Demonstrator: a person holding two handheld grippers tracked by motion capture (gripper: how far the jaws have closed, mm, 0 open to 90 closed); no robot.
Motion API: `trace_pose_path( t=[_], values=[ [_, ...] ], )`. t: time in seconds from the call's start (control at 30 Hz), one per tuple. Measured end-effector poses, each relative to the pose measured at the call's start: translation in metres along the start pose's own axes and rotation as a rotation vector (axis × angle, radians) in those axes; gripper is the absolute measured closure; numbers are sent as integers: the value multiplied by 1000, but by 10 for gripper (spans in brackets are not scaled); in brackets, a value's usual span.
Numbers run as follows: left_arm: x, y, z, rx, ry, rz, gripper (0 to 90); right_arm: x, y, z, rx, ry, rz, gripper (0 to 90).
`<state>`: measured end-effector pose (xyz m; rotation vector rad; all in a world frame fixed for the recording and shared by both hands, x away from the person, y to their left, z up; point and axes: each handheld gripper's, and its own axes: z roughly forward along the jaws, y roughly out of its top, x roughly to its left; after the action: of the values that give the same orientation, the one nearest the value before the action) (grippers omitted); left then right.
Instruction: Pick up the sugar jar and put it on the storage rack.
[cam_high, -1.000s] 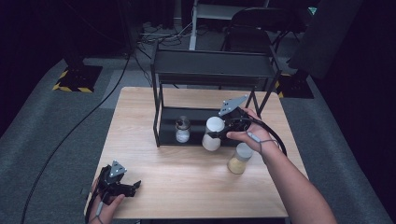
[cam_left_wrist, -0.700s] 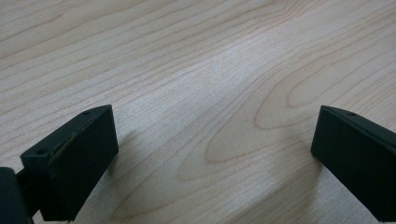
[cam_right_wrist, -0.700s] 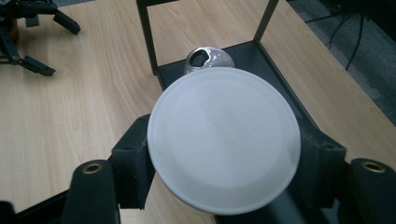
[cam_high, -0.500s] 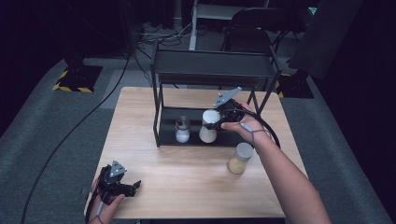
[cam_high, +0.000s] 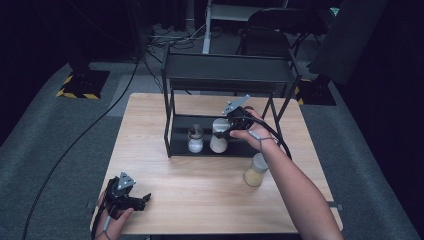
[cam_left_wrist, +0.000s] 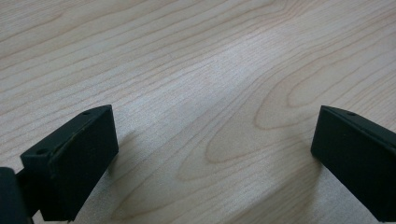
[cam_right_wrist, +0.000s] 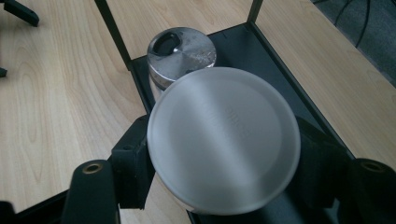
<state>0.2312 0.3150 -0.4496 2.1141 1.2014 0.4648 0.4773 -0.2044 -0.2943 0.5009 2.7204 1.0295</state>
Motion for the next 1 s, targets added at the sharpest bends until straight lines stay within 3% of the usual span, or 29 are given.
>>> trace_pose_path(
  t=[0.43, 0.87, 1.0],
  values=[
    [0, 0, 0, 1, 0, 1, 5, -5, -1, 20, 14, 12, 26, 335],
    [0, 0, 0, 0, 0, 1, 5, -11, -1, 25, 23, 15, 30, 327],
    [0, 0, 0, 1, -1, 0, 5, -9, -3, 22, 0, 4, 39, 238]
  ],
)
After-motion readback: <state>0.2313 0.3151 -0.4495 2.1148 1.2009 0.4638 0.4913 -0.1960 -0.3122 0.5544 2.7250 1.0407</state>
